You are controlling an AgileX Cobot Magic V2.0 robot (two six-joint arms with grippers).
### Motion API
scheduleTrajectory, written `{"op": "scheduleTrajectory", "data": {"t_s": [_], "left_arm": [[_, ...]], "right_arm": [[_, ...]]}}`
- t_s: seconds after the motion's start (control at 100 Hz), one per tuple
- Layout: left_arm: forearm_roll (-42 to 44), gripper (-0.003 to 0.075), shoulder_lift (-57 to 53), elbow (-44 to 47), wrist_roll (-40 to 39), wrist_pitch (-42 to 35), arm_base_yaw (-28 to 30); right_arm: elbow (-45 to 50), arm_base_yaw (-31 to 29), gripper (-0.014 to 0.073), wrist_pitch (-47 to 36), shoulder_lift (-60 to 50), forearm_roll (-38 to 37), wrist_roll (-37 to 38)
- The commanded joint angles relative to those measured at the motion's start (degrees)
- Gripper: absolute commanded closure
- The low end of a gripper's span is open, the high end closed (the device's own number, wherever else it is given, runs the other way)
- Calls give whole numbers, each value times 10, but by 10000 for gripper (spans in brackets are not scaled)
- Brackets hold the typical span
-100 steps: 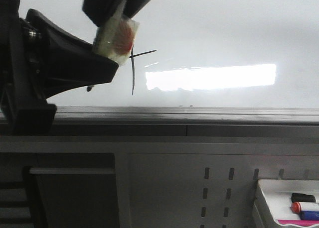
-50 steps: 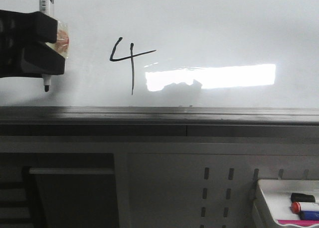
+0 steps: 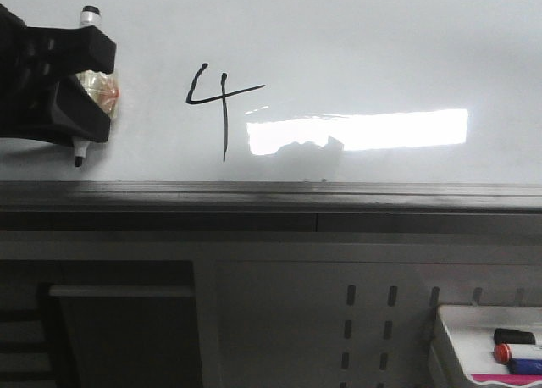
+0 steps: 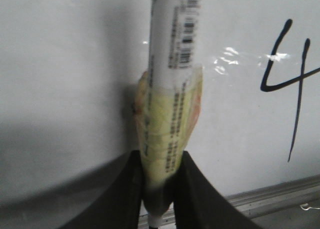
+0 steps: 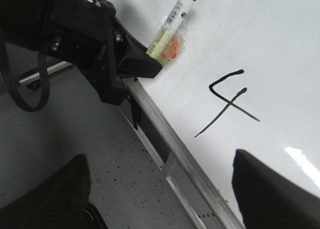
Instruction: Write number 4 on whiteboard
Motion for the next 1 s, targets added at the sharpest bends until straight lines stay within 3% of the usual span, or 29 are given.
{"op": "scheduleTrajectory", "data": {"t_s": [0.0,0.13,0.3,0.39,0.5,0.57,0.75,0.81,0.95,0.99], "left_arm": [[-14,740,-6,-24,-4,-27,1],[-22,702,-3,-24,-4,-31,1],[-22,428,-3,-24,-4,-51,1],[-22,371,-3,-24,-4,-51,1],[-21,372,-10,-24,-4,-48,1],[-18,373,-25,-24,-4,-43,1],[18,396,-113,-14,-4,-35,0],[28,464,-153,-5,-4,-34,0],[46,741,-275,31,13,-37,0],[48,740,-304,45,15,-41,0]], "right_arm": [[-18,-4,74,-31,-21,-6,-5],[-18,-4,74,-31,-21,-6,-5],[-18,-4,74,-30,-21,-6,-5],[-18,-4,74,-27,-22,-7,-5],[-18,-4,122,-23,-22,-8,-5],[-17,-4,220,-18,-26,-11,-5],[33,-4,668,-45,-67,-27,15],[67,-4,656,-78,-92,-27,22],[165,-4,657,-170,-176,-27,34],[192,-4,657,-197,-207,-27,34]]}}
